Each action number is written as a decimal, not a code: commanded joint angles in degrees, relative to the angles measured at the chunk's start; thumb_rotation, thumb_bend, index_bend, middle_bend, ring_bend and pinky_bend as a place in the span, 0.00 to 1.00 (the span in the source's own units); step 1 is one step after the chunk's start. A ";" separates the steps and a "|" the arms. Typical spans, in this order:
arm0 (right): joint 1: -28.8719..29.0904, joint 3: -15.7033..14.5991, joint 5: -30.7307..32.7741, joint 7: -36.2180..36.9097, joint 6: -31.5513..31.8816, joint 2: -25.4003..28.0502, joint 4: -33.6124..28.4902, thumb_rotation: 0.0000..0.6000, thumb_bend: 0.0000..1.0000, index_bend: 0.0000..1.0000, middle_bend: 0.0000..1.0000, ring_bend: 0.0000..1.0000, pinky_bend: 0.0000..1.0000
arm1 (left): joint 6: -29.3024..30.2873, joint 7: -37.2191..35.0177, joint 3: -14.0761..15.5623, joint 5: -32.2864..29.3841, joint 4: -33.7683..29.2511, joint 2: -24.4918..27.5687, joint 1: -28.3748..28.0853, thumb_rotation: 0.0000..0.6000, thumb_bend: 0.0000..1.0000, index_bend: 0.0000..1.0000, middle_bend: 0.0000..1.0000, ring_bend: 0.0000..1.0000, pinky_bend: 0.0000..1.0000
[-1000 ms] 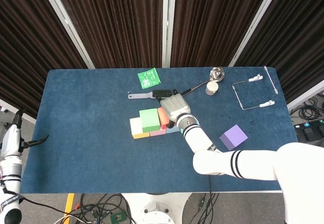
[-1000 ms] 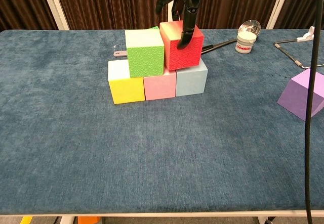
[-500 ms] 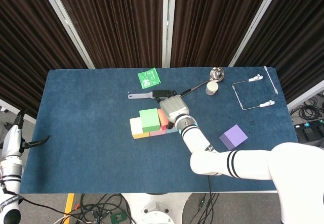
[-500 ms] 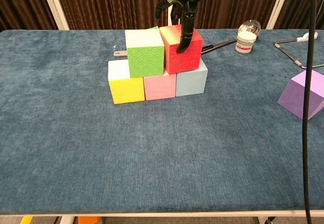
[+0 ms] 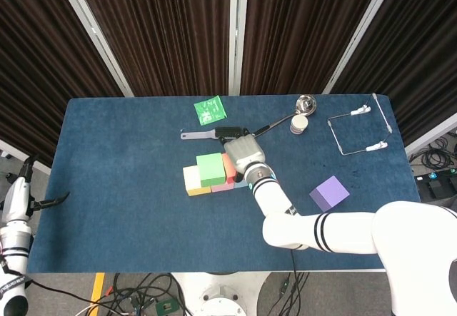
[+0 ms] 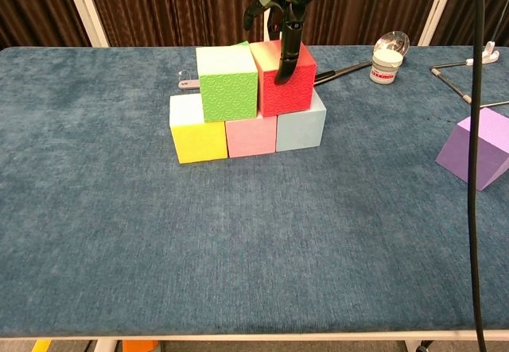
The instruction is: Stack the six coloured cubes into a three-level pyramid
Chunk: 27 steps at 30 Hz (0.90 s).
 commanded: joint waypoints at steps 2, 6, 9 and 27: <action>0.18 0.09 1.03 -0.92 0.47 -0.62 0.29 1.00 0.12 0.00 0.58 0.11 0.00 | 0.01 -0.13 -0.03 0.09 0.15 -0.02 -0.06 1.00 0.14 0.05 0.00 0.00 0.11; 0.08 0.70 1.54 -1.34 1.37 -1.02 0.34 1.00 0.12 0.00 0.58 0.11 0.00 | -0.18 -0.42 -0.06 0.35 0.40 -0.04 -0.25 1.00 0.14 0.05 0.00 0.00 0.11; -0.08 1.32 1.60 -1.52 2.15 -1.12 0.24 1.00 0.12 0.00 0.59 0.12 0.00 | -0.26 -0.74 -0.02 0.48 0.51 0.04 -0.25 1.00 0.14 0.05 0.00 0.00 0.11; -0.66 3.58 3.90 -4.90 2.96 -2.30 1.38 1.00 0.11 0.00 0.58 0.11 0.00 | -0.68 -2.58 0.22 0.75 1.59 0.25 0.03 1.00 0.14 0.05 0.00 0.00 0.11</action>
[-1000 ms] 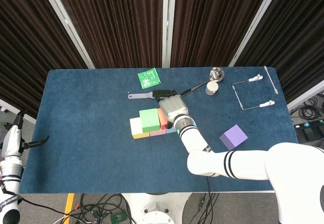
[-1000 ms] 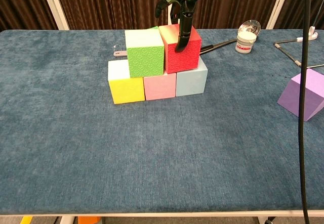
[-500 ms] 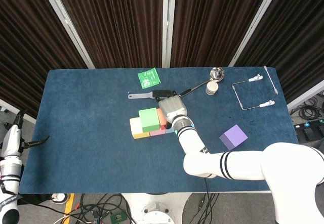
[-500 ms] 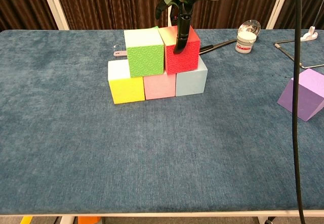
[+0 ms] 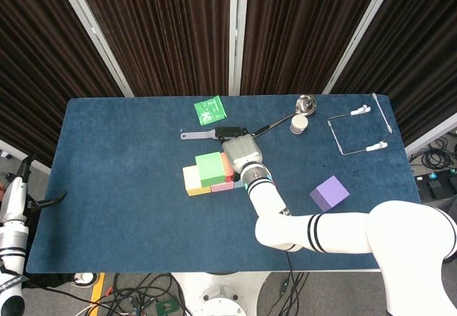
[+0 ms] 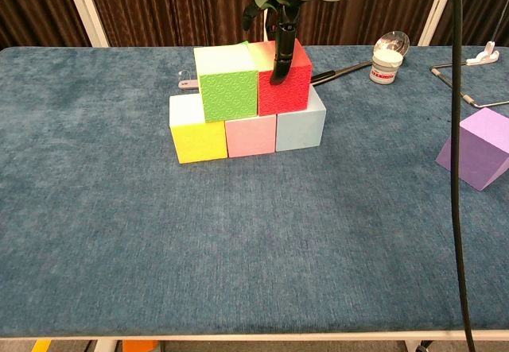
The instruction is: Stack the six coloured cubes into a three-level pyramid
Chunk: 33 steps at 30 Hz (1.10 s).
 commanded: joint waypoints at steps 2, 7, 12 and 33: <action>-0.21 0.34 0.30 -0.53 -0.21 0.01 0.06 1.00 0.11 0.00 0.56 0.11 0.00 | -0.03 -0.07 0.03 0.07 0.01 0.05 0.00 1.00 0.14 0.05 0.00 0.00 0.11; -0.64 0.91 0.90 -0.95 -0.83 0.37 0.25 1.00 0.08 0.00 0.44 0.10 0.00 | -0.17 -0.07 0.10 0.02 0.02 0.10 -0.02 1.00 0.14 0.05 0.00 0.00 0.11; -0.91 1.43 1.17 -1.27 -1.00 0.76 -0.04 1.00 0.05 0.00 0.33 0.06 0.00 | -0.51 -0.27 0.12 -0.18 0.31 -0.06 -0.10 1.00 0.14 0.05 0.00 0.00 0.11; -2.46 2.38 -0.27 -1.48 -0.07 0.77 -0.96 1.00 0.05 0.00 0.20 0.00 0.00 | 0.05 0.57 0.02 -0.07 -0.34 0.12 -0.23 1.00 0.14 0.05 0.00 0.00 0.11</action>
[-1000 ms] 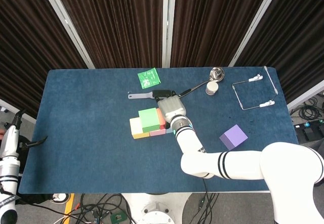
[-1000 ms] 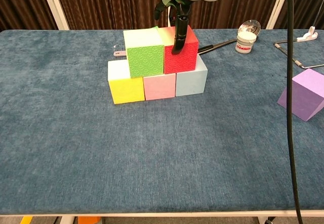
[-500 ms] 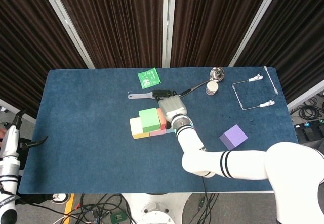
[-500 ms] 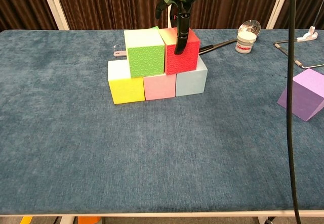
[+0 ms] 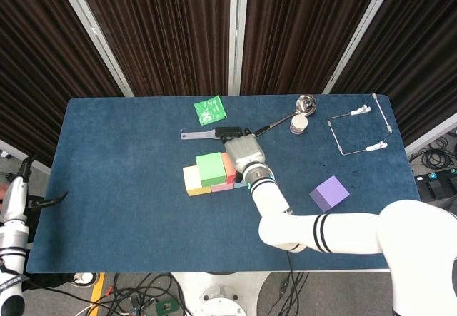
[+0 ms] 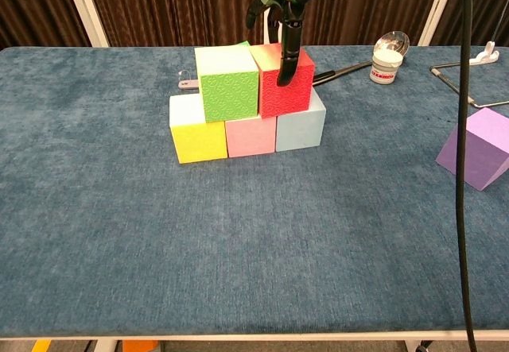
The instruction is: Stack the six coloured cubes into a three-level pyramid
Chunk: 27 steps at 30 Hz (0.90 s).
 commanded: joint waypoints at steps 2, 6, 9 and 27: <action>-0.16 0.13 -0.60 0.02 -0.18 -0.60 0.53 1.00 0.06 0.00 0.21 0.00 0.00 | 0.19 0.34 0.07 0.01 -0.21 -0.02 0.04 1.00 0.14 0.05 0.00 0.00 0.11; -0.24 0.27 -1.07 0.01 0.55 -1.55 1.28 1.00 0.08 0.00 0.31 0.00 0.00 | 0.03 0.49 0.15 -0.15 -0.16 0.03 0.03 1.00 0.14 0.05 0.00 0.00 0.11; -0.23 0.47 -0.77 -0.24 1.05 -1.90 1.67 1.00 0.08 0.00 0.36 0.00 0.00 | 0.07 0.30 0.12 -0.17 -0.01 -0.06 0.05 1.00 0.14 0.05 0.00 0.00 0.11; -0.94 1.79 -0.42 -1.59 1.42 -2.62 2.45 1.00 0.09 0.00 0.40 0.00 0.00 | -0.17 0.07 0.21 0.11 0.26 -0.10 -0.10 1.00 0.14 0.05 0.00 0.00 0.11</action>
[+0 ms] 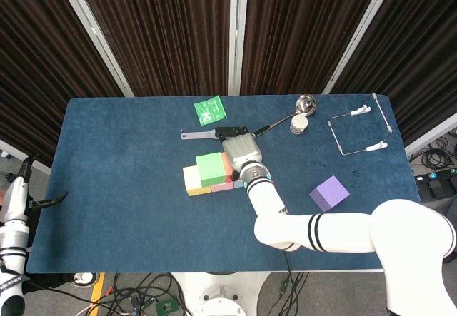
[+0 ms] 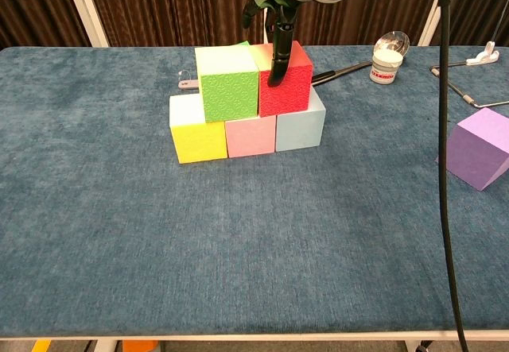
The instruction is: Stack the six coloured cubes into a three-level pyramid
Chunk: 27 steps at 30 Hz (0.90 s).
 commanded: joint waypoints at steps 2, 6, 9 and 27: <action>-0.15 0.16 0.04 -0.17 0.09 0.02 0.03 1.00 0.09 0.00 0.39 0.00 0.00 | -0.08 0.03 0.03 -0.02 -0.01 0.00 -0.03 1.00 0.14 0.05 0.00 0.00 0.11; -0.44 0.44 0.37 -0.33 -0.27 0.34 -0.21 1.00 0.07 0.00 0.33 0.00 0.00 | -0.10 0.20 -0.01 -0.10 -0.11 0.04 -0.10 1.00 0.14 0.05 0.00 0.00 0.11; -0.51 0.46 0.92 -0.70 -0.73 0.79 -0.44 1.00 0.03 0.00 0.25 0.00 0.00 | -0.11 0.35 -0.03 -0.10 -0.23 0.07 -0.17 1.00 0.14 0.05 0.00 0.00 0.11; -5.05 0.53 -6.12 2.50 2.42 11.87 -12.41 1.00 0.01 0.00 0.11 0.00 0.00 | 0.32 0.67 0.16 -0.10 -0.93 0.46 0.10 1.00 0.14 0.05 0.00 0.00 0.11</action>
